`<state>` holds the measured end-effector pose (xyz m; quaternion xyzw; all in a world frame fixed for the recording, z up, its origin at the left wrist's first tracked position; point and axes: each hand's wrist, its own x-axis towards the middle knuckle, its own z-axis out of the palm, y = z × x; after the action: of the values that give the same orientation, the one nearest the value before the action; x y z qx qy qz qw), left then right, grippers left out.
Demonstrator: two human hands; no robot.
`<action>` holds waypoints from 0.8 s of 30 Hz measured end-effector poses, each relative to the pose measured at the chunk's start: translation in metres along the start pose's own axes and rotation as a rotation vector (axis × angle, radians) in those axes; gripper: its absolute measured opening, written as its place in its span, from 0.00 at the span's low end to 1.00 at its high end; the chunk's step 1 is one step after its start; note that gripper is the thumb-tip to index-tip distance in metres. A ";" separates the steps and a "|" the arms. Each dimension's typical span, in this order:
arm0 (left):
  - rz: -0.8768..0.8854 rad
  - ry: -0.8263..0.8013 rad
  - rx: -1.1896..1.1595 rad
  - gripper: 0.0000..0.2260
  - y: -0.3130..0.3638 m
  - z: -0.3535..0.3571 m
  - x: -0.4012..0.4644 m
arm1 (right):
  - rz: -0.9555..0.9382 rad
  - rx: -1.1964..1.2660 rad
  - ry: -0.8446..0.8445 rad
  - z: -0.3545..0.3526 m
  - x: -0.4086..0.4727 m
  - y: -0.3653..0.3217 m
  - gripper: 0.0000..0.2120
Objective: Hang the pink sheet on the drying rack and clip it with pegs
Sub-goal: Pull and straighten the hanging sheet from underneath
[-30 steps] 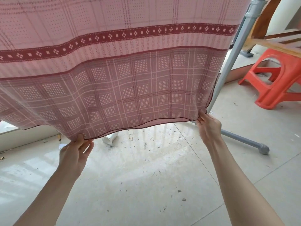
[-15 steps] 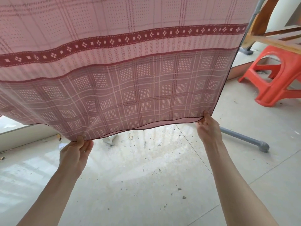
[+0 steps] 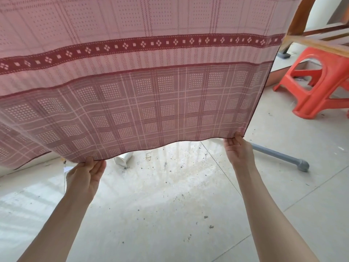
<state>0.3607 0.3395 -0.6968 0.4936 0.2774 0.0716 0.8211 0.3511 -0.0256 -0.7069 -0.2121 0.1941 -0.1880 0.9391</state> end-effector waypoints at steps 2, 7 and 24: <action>0.002 0.005 -0.006 0.07 0.000 0.001 0.001 | 0.020 0.077 -0.010 -0.006 0.002 0.004 0.10; 0.015 -0.038 -0.021 0.08 0.000 -0.001 0.000 | 0.026 0.093 -0.067 -0.008 0.011 0.005 0.11; -0.140 -0.123 -0.166 0.03 -0.004 0.003 -0.017 | 0.110 -0.546 -0.012 0.036 0.044 0.009 0.05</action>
<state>0.3478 0.3285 -0.6921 0.4067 0.2536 0.0064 0.8777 0.4071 -0.0251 -0.6933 -0.4475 0.2432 -0.0762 0.8572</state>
